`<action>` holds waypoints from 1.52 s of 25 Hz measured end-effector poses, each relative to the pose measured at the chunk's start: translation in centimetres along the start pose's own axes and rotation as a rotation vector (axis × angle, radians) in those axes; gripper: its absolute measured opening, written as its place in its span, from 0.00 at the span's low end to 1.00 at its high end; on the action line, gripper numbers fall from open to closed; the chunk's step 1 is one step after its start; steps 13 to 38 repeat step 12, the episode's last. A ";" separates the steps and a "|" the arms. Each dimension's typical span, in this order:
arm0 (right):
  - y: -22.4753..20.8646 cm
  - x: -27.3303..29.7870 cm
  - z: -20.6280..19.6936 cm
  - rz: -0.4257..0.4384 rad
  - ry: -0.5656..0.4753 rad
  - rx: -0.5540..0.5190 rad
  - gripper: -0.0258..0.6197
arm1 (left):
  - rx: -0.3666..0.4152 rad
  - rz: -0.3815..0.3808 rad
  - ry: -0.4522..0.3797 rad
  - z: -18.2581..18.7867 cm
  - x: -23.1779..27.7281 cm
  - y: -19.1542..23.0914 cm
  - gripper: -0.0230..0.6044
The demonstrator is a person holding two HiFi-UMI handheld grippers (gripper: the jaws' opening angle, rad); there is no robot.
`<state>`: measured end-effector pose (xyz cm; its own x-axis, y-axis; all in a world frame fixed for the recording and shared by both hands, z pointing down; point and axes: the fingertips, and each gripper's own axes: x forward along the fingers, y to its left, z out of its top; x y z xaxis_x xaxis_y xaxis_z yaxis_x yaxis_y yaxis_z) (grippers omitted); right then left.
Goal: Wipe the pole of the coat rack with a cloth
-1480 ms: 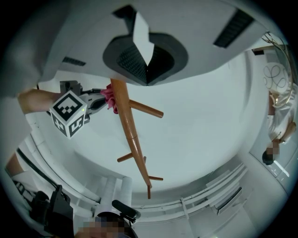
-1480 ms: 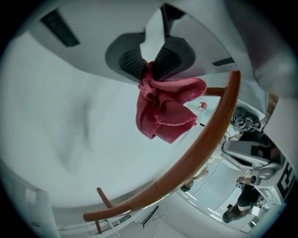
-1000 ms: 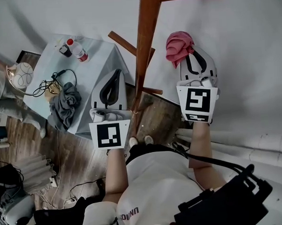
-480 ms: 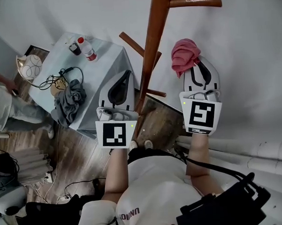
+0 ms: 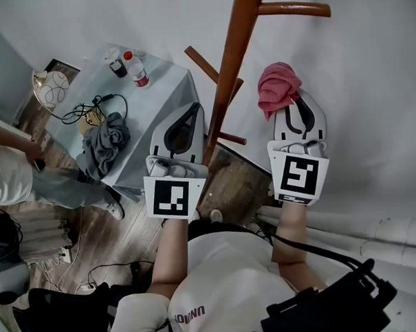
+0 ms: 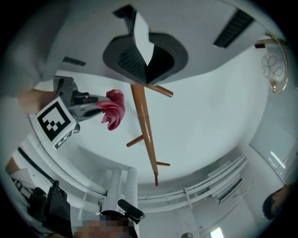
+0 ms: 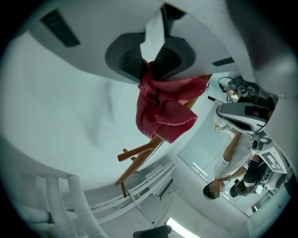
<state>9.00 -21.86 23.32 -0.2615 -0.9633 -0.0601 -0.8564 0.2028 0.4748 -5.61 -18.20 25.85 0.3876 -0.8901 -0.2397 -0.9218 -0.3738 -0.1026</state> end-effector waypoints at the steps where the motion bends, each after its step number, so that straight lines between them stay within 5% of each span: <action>1: 0.0 -0.1 0.0 0.001 0.000 0.001 0.11 | -0.003 0.002 -0.001 0.1 -0.1 -0.1 0.06; 38: -0.3 0.1 1.2 0.009 -0.056 0.004 0.11 | 0.029 0.014 0.009 0.6 0.2 -0.1 0.06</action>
